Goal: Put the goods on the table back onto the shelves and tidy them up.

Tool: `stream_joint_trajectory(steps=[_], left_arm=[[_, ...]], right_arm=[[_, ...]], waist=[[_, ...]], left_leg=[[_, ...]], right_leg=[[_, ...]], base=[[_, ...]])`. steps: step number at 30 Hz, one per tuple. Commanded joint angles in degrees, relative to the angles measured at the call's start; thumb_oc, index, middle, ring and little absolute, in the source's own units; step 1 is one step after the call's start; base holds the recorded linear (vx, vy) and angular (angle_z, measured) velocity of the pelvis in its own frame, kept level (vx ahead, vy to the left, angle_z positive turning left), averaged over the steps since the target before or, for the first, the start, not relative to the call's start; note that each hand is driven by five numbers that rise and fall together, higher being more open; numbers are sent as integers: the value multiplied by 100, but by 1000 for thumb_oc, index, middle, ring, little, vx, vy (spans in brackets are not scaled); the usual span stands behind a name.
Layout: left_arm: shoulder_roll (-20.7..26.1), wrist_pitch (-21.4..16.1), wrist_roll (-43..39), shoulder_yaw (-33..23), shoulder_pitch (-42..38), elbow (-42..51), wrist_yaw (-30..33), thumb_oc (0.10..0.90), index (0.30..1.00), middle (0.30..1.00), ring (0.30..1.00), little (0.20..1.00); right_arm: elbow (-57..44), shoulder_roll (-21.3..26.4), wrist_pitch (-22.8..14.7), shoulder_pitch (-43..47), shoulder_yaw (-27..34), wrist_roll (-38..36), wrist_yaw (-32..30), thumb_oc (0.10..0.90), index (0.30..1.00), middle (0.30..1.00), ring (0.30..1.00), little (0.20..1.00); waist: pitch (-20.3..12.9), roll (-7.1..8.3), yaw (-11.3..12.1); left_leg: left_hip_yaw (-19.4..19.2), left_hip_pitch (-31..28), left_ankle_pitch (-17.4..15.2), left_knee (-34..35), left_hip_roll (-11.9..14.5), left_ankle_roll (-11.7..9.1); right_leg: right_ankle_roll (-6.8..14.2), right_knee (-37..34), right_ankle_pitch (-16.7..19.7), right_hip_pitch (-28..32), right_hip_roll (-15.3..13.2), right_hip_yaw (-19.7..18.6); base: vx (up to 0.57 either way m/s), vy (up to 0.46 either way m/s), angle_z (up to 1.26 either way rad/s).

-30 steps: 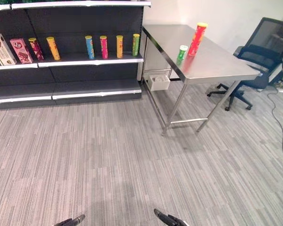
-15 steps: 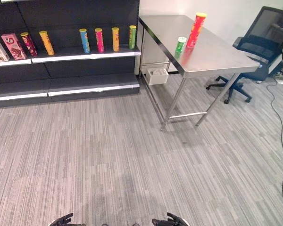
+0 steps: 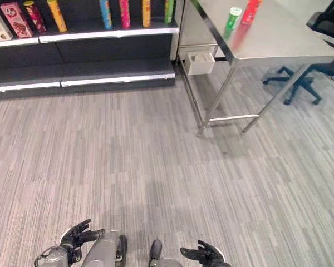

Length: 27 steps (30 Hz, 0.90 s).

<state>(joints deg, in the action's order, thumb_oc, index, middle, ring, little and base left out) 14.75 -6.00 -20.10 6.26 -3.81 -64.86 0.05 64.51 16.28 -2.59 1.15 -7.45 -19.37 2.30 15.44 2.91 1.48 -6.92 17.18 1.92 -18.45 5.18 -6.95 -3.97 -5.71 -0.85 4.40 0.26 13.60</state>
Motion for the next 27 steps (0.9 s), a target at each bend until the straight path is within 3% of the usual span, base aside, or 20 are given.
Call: stream_joint_trajectory(steps=[1,2,3,4,6,7,8,9,10,11,12,13,14,15,16,18,21,24,27], left_arm=[[119,-107,148,139,277,35,115,800,900,900,900,900],[124,-114,200,133,293,-7,127,800,900,900,900,900],[125,-114,200,132,294,-7,127,800,900,900,900,900],[173,-71,317,37,393,-115,106,800,900,900,900,900],[215,-68,442,-19,471,-220,97,800,900,900,900,900],[234,-51,485,-25,485,-257,101,800,900,900,900,900],[233,-51,485,-24,484,-257,101,800,900,900,900,900],[266,-49,505,-29,497,-252,99,800,900,900,900,900],[325,-38,505,-37,531,-192,94,800,900,900,900,900],[341,-38,487,-30,512,-145,101,800,900,900,900,900],[350,-40,465,-22,489,-118,127,800,900,900,900,900],[348,-40,465,-22,488,-118,127,800,900,900,900,900],[374,-28,467,-27,428,-103,134,800,900,900,900,900],[386,-38,410,-47,380,-90,130,800,900,900,900,900],[387,-43,385,-56,345,-50,121,800,900,900,900,900],[378,-37,379,-37,309,-25,105,800,900,900,900,900],[357,-49,451,-61,251,-83,85,800,900,900,900,900],[342,-75,494,-85,255,-102,81,800,900,900,900,900],[278,-77,552,-108,303,-97,60,800,900,900,900,900]], right_arm=[[-366,343,-172,-264,-41,-117,-34,800,900,900,900,900],[-361,390,-208,-216,4,-137,-66,800,900,900,900,900],[-361,389,-208,-216,3,-137,-65,800,900,900,900,900],[-443,348,-207,-238,82,-178,-40,800,900,900,900,900],[-471,254,-201,-277,108,-174,-7,800,900,900,900,900],[-468,219,-195,-266,98,-157,5,800,900,900,900,900],[-468,220,-195,-266,99,-157,5,800,900,900,900,900],[-466,190,-186,-248,85,-135,21,800,900,900,900,900],[-564,171,-175,-247,52,-95,44,800,900,900,900,900],[-593,175,-175,-221,67,-115,40,800,900,900,900,900],[-658,175,-187,-203,75,-111,9,800,900,900,900,900],[-658,176,-186,-203,76,-111,9,800,900,900,900,900],[-594,151,-174,-154,120,-126,-17,800,900,900,900,900],[-569,138,-169,-198,144,-123,-4,800,900,900,900,900],[-540,122,-152,-234,173,-118,1,800,900,900,900,900],[-460,119,-132,-272,229,-120,-27,800,900,900,900,900],[-316,91,-117,-256,273,-82,-51,800,900,900,900,900],[-282,90,-108,-246,285,-55,-61,800,900,900,900,900],[-277,123,-93,-212,260,1,-47,800,900,900,900,900]], waist=[[-397,-106,143],[-464,-170,199],[-463,-158,202],[-671,-176,218],[-799,-43,249],[-819,7,265],[-828,-1,272],[-808,33,253],[-740,25,215],[-667,-30,166],[-575,-101,137],[-585,-112,143],[-453,-271,-13],[-410,-312,-128],[-398,-282,-149],[-421,-233,-205],[-453,-101,-332],[-456,-78,-342],[-581,-24,-193]], left_leg=[[330,-157,1042,1744,61,49],[268,107,1251,2345,85,-122],[259,100,1246,2345,76,-121],[-147,-176,1410,2344,125,-26],[-217,-417,1191,2345,-77,190],[-270,-564,1095,2344,-170,315],[-274,-553,1098,2344,-159,314],[-303,-698,983,2344,-232,419],[-272,-1009,705,2338,-431,669],[-260,-1194,569,2342,-507,781],[-269,-1366,464,2344,-565,885],[-273,-1354,467,2345,-552,882],[-206,-1614,285,2345,-554,943],[-97,-1847,180,2345,-576,919],[-62,-1975,103,2345,-635,881],[-31,-2093,-21,2345,-687,815],[53,-2396,-291,2345,-705,641],[34,-2568,-402,2345,-658,583],[-109,-2851,-556,2345,-600,493]], right_leg=[[874,71,-233,496,-235,-128],[922,71,-382,689,-210,-192],[925,71,-389,693,-222,-195],[1009,71,-490,953,-239,-294],[1155,396,-404,985,-543,-363],[1242,841,-164,844,-692,-443],[1240,839,-156,830,-683,-451],[1309,1314,75,651,-786,-530],[1417,2655,919,77,-977,-728],[1445,3311,1328,-247,-1062,-777],[1456,3789,1568,-531,-1266,-628],[1452,3779,1581,-542,-1253,-631],[1402,4330,1407,-1090,-1199,-619],[1299,3822,955,-1368,-1150,-232],[1315,3275,882,-1309,-1245,67],[1355,2338,920,-1340,-1287,441],[1603,637,1358,-1379,-1248,532],[1742,238,1676,-1415,-1264,536],[1797,72,1701,-1183,-1422,1175]], base=[[507,230,-19],[511,230,-13],[667,336,-11],[569,313,-31],[557,356,-73],[254,195,-106],[223,179,-102],[289,323,-56],[386,474,-12],[349,530,-2],[159,295,-7],[267,361,32],[470,293,58],[618,301,72],[494,79,49],[339,-24,57],[399,-71,70],[234,-46,56],[371,-104,26]])
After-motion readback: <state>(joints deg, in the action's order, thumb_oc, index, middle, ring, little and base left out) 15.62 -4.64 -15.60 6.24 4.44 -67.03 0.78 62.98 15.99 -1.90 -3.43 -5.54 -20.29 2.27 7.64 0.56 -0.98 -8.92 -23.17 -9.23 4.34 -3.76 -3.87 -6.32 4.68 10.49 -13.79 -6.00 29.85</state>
